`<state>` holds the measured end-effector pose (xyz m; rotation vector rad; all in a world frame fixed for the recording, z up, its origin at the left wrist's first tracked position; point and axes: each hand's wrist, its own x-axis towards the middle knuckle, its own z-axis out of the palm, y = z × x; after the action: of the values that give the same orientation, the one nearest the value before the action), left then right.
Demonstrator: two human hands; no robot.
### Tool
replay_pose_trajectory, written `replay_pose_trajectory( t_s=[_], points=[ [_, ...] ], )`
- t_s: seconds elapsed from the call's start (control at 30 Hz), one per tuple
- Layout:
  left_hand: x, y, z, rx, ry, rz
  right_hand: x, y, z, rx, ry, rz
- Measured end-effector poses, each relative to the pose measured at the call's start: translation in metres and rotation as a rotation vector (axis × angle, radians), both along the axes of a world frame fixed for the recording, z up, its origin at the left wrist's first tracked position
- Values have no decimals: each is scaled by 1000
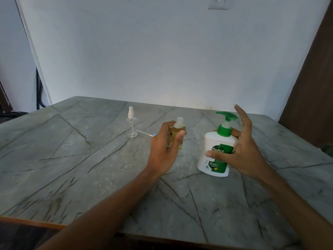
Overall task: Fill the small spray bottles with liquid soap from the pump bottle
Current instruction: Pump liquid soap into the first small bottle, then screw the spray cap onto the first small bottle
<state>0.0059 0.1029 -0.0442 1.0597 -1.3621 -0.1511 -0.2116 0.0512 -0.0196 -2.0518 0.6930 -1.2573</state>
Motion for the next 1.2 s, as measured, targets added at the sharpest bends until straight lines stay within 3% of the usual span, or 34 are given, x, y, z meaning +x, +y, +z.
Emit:
replay_pose_trajectory(
  t_s=[0.3, 0.6, 1.2],
  points=[
    [7, -1, 0, 28, 118, 65, -13, -20, -2, 88, -115, -122],
    [17, -12, -7, 46, 132, 148, -4, -93, 15, 125, -34, -244],
    [20, -14, -7, 66, 268, 167, 3, -136, 6, 214, 0, -224]
  ],
)
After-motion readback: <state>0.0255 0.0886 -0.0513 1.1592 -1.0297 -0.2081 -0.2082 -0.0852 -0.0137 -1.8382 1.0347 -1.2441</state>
